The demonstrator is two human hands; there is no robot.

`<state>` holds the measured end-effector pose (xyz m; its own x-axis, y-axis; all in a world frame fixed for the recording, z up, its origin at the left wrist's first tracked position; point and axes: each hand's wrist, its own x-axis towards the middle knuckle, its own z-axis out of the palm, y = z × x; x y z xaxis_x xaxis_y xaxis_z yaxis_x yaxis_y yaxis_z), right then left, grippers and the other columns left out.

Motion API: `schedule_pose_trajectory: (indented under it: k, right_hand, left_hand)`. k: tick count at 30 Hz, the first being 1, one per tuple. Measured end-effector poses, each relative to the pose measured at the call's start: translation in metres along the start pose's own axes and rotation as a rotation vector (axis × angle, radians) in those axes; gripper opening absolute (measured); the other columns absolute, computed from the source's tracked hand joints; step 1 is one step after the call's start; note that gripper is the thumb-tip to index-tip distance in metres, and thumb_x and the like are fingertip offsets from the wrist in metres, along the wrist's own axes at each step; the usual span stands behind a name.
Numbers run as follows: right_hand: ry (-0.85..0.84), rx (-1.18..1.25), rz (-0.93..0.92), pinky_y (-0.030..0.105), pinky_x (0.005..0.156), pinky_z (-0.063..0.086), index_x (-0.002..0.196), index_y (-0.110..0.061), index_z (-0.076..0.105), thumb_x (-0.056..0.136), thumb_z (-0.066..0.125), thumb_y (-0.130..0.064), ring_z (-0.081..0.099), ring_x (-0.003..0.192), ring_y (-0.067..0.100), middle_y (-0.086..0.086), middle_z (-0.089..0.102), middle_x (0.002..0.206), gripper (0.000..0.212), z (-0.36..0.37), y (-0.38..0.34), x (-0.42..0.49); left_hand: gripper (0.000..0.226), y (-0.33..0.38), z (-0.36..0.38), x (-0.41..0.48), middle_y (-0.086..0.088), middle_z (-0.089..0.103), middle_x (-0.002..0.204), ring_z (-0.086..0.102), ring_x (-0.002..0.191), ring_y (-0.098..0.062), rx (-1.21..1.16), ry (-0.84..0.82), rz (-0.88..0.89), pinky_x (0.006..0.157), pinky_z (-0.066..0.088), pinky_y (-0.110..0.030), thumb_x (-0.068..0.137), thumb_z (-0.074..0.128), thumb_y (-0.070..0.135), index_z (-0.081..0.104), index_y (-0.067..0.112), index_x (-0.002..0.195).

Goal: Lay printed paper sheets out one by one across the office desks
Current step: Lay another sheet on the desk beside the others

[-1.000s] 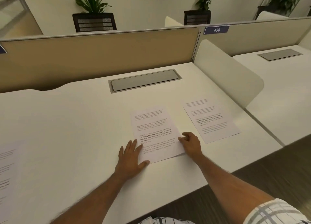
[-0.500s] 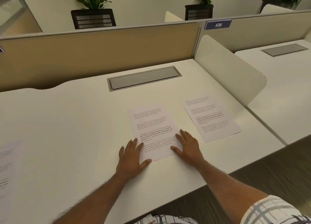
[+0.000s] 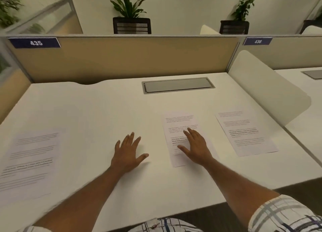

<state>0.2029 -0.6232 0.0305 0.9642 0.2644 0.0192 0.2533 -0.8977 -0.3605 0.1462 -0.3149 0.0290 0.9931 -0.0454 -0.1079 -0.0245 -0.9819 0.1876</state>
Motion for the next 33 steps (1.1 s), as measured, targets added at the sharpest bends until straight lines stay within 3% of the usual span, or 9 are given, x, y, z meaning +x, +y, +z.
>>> schedule_pose_trajectory:
  k: [2,6,9,15,24,30,33]
  right_hand:
    - [-0.011,-0.006,-0.047,0.044,0.119,0.020,0.151,-0.022,0.031,0.078,0.022,-0.086,0.021,0.148,0.027,0.004,0.024,0.161,0.098,0.007,-0.029,0.010]
    - [-0.055,-0.031,-0.125,0.046,0.121,0.010,0.155,-0.029,0.018,0.081,0.026,-0.080,0.008,0.151,0.024,0.000,0.009,0.165,0.090,0.026,-0.095,0.026]
    - [-0.076,-0.047,-0.184,0.048,0.121,0.004,0.156,-0.032,0.012,0.082,0.028,-0.079,0.001,0.152,0.021,-0.002,0.001,0.165,0.088,0.042,-0.146,0.033]
    - [-0.101,-0.082,-0.273,0.047,0.121,0.000,0.156,-0.032,0.009,0.081,0.023,-0.080,-0.002,0.152,0.020,-0.001,-0.001,0.165,0.090,0.081,-0.244,0.039]
    - [-0.171,-0.077,-0.366,0.046,0.122,-0.001,0.156,-0.030,0.009,0.088,0.034,-0.073,-0.003,0.152,0.019,0.000,-0.001,0.165,0.084,0.141,-0.355,0.034]
    - [-0.334,-0.081,-0.413,0.046,0.122,0.002,0.156,-0.026,0.010,0.092,0.042,-0.065,-0.002,0.152,0.020,0.001,0.000,0.165,0.082,0.167,-0.410,0.027]
    - [-0.384,-0.074,-0.417,0.045,0.122,0.003,0.156,-0.027,0.010,0.092,0.043,-0.065,-0.001,0.152,0.020,0.000,0.000,0.165,0.081,0.176,-0.427,0.027]
  left_hand:
    - [0.118,-0.032,-0.009,-0.009,0.001,-0.003,0.165,0.000,0.152,-0.018,0.013,0.033,-0.026,0.120,0.001,-0.049,0.058,-0.011,0.093,0.014,0.031,0.155]
    - [0.106,-0.098,-0.032,-0.030,0.000,-0.001,0.165,0.000,0.152,-0.022,0.016,0.059,-0.078,0.120,0.002,-0.050,0.068,0.005,0.089,0.019,0.030,0.155]
    - [0.103,-0.147,-0.044,-0.048,0.000,-0.003,0.165,-0.002,0.152,-0.022,0.030,0.065,-0.133,0.119,0.000,-0.050,0.068,0.006,0.086,0.015,0.031,0.155]
    - [0.105,-0.230,-0.053,-0.086,-0.001,-0.001,0.165,0.000,0.152,-0.021,0.019,0.082,-0.204,0.119,0.000,-0.051,0.068,0.007,0.086,0.016,0.029,0.155]
    - [0.107,-0.326,-0.051,-0.135,-0.001,-0.004,0.165,-0.003,0.152,-0.018,-0.017,0.044,-0.300,0.119,-0.002,-0.050,0.064,0.007,0.086,0.013,0.030,0.156]
    - [0.087,-0.369,-0.044,-0.161,-0.011,0.005,0.164,0.002,0.151,-0.025,-0.127,0.041,-0.498,0.120,0.001,-0.051,0.086,0.041,0.072,0.019,0.023,0.154]
    - [0.086,-0.384,-0.042,-0.167,-0.015,0.009,0.163,0.005,0.151,-0.029,-0.169,0.045,-0.561,0.120,0.003,-0.053,0.088,0.044,0.069,0.018,0.021,0.154]
